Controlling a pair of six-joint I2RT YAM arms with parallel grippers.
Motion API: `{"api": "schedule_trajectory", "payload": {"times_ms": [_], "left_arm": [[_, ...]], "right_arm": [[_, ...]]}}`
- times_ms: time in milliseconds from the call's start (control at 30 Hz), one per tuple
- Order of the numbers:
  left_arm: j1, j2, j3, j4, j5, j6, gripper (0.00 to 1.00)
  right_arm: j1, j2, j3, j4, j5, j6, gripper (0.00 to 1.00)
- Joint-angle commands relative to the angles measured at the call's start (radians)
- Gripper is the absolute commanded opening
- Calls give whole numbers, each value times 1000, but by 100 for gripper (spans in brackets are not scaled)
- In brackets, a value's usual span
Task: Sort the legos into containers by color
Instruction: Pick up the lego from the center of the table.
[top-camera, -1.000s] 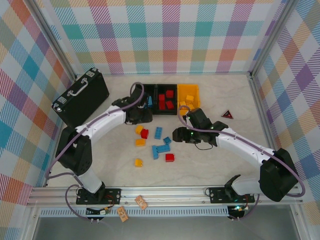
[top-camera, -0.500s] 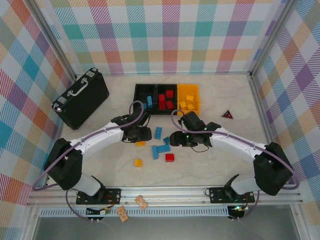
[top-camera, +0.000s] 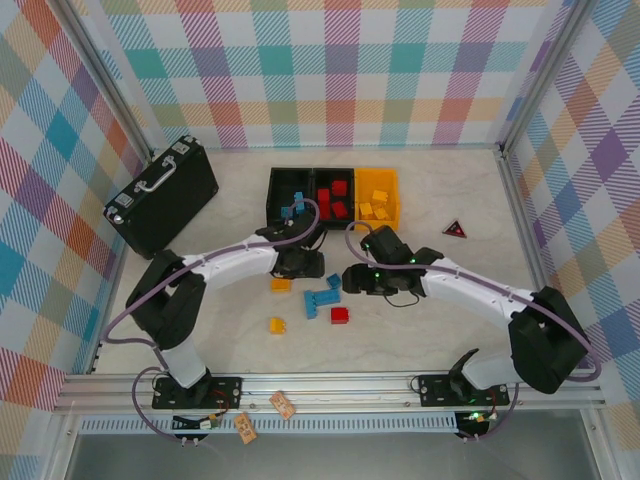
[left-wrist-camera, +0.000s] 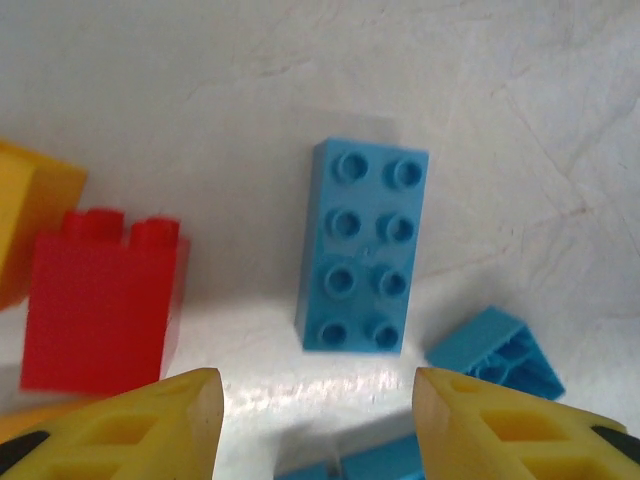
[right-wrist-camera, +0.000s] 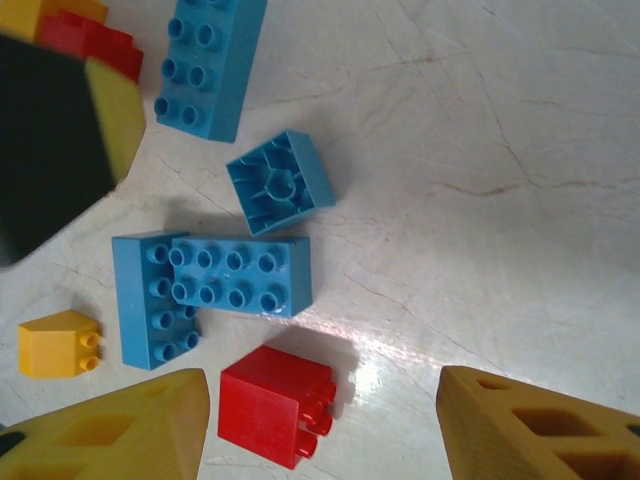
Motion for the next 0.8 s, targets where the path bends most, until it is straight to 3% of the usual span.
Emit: {"api": "schedule_trajectory", "payload": {"times_ms": [0,367,533,700,767], "left_arm": [[-11,53,70,-22,-53,40,53],[-14,214,191,-43,-90,64,54],[-15,252,214,-57,-98,74,46],[-15,245,217,-65,-95,83,28],[-15,229,218,-72,-97,84,27]], "right_arm": [[6,-47,-22,-4,12,16,62],[6,-64,-39,-14,26,12,62],[6,-65,-38,-14,26,11,62],[6,-61,-32,-13,26,6,62],[6,-60,-27,-12,26,5,62]]}}
